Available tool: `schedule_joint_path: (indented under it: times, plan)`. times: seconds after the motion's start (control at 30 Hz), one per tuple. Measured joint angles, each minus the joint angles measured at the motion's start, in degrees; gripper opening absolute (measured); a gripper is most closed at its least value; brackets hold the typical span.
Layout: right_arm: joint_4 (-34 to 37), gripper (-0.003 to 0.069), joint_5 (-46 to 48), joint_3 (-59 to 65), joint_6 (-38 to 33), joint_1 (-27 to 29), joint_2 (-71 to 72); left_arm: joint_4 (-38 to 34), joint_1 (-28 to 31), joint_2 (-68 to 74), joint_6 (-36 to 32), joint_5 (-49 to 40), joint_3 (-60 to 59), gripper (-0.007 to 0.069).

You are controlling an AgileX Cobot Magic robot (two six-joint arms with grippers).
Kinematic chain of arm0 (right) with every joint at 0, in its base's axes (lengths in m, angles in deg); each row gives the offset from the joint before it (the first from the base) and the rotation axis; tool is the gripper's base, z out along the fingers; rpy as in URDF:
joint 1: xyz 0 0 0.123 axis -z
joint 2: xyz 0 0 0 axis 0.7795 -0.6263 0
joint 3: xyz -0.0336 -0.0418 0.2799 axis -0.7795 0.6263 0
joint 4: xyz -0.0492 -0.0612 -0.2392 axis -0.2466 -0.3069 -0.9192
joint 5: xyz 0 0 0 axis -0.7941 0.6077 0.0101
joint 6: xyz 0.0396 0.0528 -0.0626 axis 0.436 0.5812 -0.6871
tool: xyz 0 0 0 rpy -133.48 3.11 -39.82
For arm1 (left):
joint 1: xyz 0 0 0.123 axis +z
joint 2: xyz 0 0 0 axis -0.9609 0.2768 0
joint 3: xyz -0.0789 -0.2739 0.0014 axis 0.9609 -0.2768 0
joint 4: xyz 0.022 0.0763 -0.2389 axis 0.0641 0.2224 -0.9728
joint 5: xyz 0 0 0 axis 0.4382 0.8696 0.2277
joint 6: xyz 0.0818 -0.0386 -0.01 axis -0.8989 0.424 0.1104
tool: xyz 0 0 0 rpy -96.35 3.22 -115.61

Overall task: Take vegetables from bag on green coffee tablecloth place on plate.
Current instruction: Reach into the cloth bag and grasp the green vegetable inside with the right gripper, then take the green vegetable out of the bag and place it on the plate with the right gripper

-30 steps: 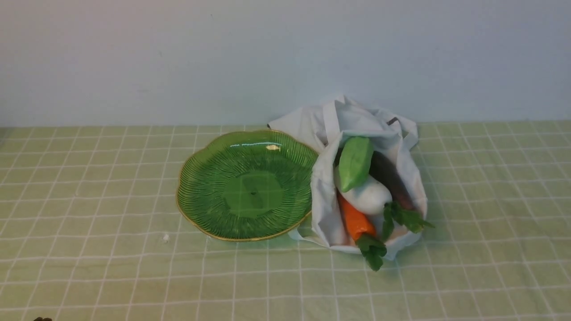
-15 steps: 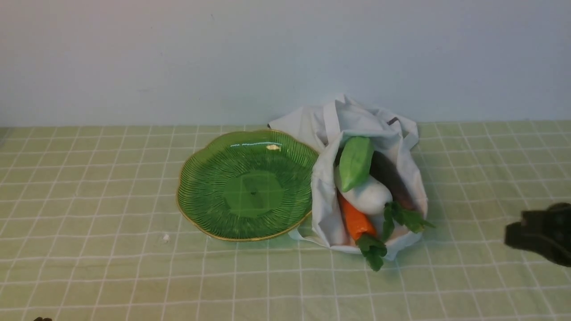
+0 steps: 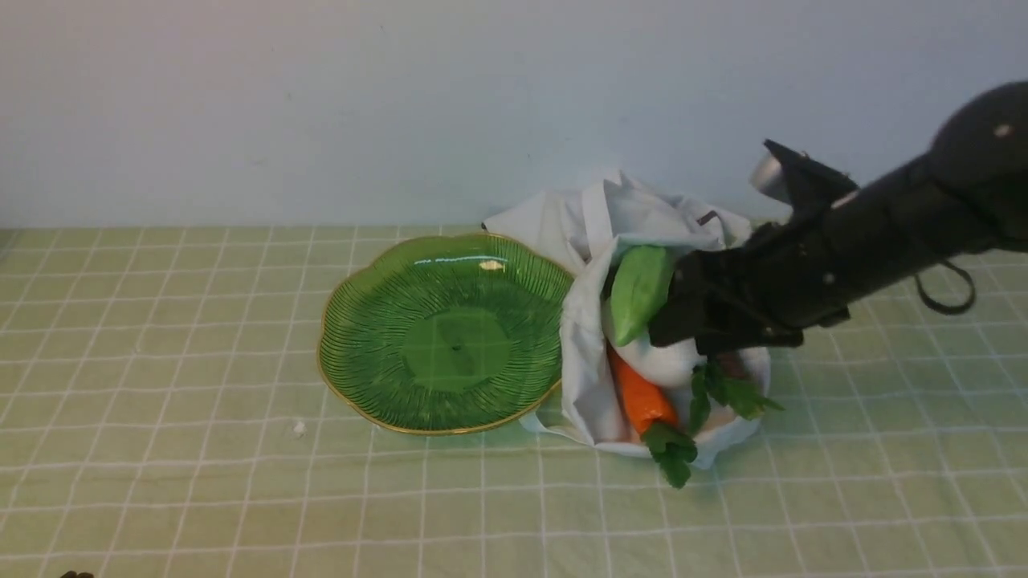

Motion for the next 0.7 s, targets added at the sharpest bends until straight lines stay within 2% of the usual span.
schedule_joint_path:
  times: [0.2, 0.33, 0.47, 0.6, 0.63, 0.7]
  plan:
    - [-1.06, 0.0543, -3.05, -6.94, 2.08, -0.14, -6.78, 0.06, 0.00, 0.00, 0.00, 0.00, 0.00, -0.0005]
    - [1.46, 0.0573, -7.52, -7.29, 1.54, -0.14, -9.76, 0.10, 0.00, 0.00, 0.00, 0.00, 0.00, -0.0005]
    - [2.10, 0.0567, -9.20, -7.29, 0.74, -0.14, -10.42, 0.10, 0.00, 0.00, 0.00, 0.00, 0.00, -0.0005]
    - [2.10, 0.0490, -9.25, -7.29, 0.54, -0.14, -10.42, 0.10, 0.00, 0.00, 0.00, 0.00, 0.00, -0.0005]
    - [1.70, 0.0447, -8.70, -7.29, 0.54, -0.14, -10.42, 0.10, 0.00, 0.00, 0.00, 0.00, 0.00, -0.0005]
    - [1.04, 0.0444, -8.01, -7.29, 0.54, -0.14, -10.14, 0.10, 0.00, 0.00, 0.00, 0.00, 0.00, -0.0005]
